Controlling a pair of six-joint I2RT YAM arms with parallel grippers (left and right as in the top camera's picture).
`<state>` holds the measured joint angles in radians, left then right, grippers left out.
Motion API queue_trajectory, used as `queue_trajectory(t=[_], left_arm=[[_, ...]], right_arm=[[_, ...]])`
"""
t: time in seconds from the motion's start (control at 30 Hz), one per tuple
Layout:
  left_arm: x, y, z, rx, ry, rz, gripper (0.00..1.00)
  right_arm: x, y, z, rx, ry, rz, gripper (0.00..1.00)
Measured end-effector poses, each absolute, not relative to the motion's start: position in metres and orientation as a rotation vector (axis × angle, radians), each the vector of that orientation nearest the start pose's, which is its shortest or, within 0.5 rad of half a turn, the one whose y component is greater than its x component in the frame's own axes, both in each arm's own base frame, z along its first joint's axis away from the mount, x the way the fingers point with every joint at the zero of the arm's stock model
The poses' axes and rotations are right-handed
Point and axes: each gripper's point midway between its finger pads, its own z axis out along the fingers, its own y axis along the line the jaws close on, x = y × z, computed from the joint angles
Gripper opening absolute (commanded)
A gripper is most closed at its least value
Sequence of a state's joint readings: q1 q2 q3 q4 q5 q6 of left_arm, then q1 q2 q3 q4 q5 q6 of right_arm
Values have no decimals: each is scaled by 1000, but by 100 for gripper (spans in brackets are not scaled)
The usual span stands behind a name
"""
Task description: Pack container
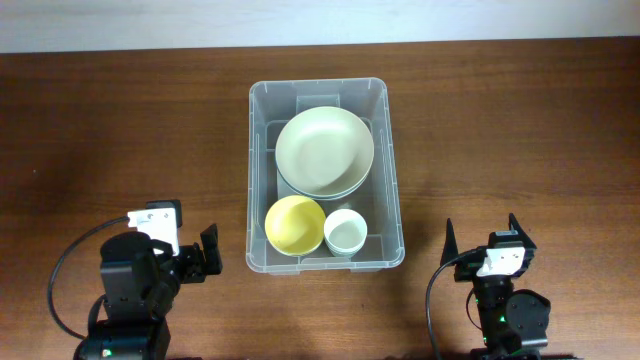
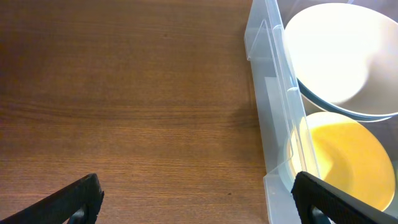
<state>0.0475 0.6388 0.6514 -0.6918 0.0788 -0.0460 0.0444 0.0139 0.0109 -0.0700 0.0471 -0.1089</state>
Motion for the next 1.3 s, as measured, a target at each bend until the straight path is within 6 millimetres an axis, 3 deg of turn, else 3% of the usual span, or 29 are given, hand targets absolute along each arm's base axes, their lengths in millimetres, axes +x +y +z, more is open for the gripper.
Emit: queue_trajectory(t=[0.93, 1.1, 1.3], left_arm=[[243, -2, 180, -62, 2246, -88, 99], [232, -3, 181, -62, 2250, -88, 99], [217, -3, 196, -54, 2144, -84, 99]], right_arm=[[246, 3, 158, -93, 1642, -91, 99], [246, 3, 158, -93, 1642, -90, 99], [246, 4, 158, -96, 1642, -87, 99]])
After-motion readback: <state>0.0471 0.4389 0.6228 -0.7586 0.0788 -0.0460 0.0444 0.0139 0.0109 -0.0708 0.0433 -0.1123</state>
